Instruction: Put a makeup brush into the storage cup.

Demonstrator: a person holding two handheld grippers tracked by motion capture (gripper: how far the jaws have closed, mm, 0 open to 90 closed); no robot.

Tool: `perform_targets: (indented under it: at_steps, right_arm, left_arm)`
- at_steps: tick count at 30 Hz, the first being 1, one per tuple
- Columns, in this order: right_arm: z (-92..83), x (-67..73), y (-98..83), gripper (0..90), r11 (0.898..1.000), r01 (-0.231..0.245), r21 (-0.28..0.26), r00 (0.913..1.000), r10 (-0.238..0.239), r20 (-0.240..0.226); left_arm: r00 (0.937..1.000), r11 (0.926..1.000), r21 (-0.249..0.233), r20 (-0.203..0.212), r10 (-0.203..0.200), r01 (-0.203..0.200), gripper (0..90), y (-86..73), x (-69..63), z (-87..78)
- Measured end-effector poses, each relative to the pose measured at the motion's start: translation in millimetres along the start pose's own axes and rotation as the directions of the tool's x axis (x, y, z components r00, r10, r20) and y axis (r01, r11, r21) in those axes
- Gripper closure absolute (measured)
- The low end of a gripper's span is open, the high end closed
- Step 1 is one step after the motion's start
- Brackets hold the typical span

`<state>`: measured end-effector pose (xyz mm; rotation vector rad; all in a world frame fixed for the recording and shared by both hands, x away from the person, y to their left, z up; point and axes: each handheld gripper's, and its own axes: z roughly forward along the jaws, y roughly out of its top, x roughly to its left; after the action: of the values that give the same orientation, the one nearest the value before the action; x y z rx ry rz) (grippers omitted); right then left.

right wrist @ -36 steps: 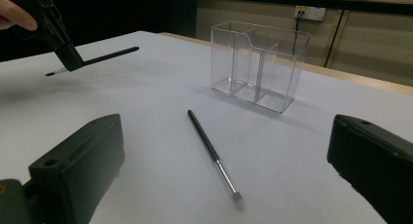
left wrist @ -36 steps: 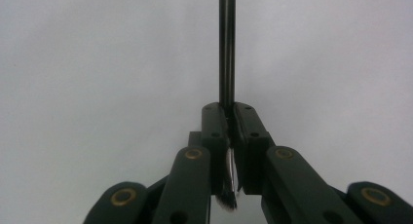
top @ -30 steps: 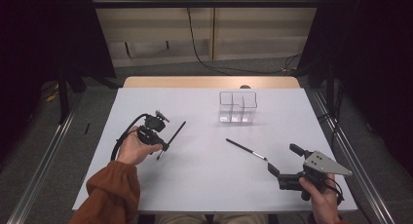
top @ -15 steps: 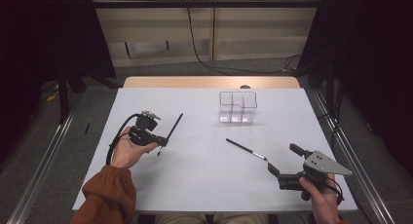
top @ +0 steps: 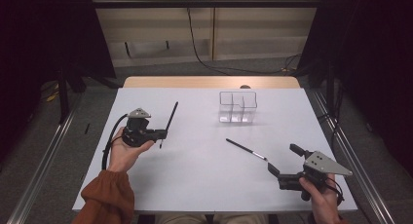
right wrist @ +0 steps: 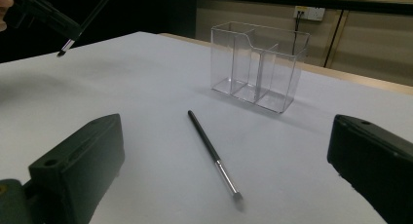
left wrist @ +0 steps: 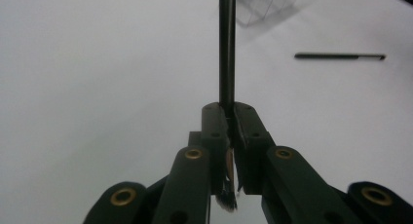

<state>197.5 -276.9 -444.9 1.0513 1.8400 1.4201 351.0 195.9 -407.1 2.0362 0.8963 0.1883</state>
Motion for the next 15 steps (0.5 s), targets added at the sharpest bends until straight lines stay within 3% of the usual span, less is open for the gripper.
perform_targets:
  at_steps: [6,15]
  right_arm:
    - [0.1,0.1,0.1,0.0,1.0,0.001,0.0,1.0,-0.001,-0.001]
    - [-0.5,0.1,0.0,0.0,1.0,0.002,0.0,1.0,-0.002,-0.001]
  left_arm:
    - [0.9997,0.9988,-0.044,-0.01,0.023,-0.024,84.4,-2.1,1.5,-3.3]
    - [0.9999,0.9947,-0.103,0.011,0.006,-0.005,84.5,-5.4,2.3,-6.4]
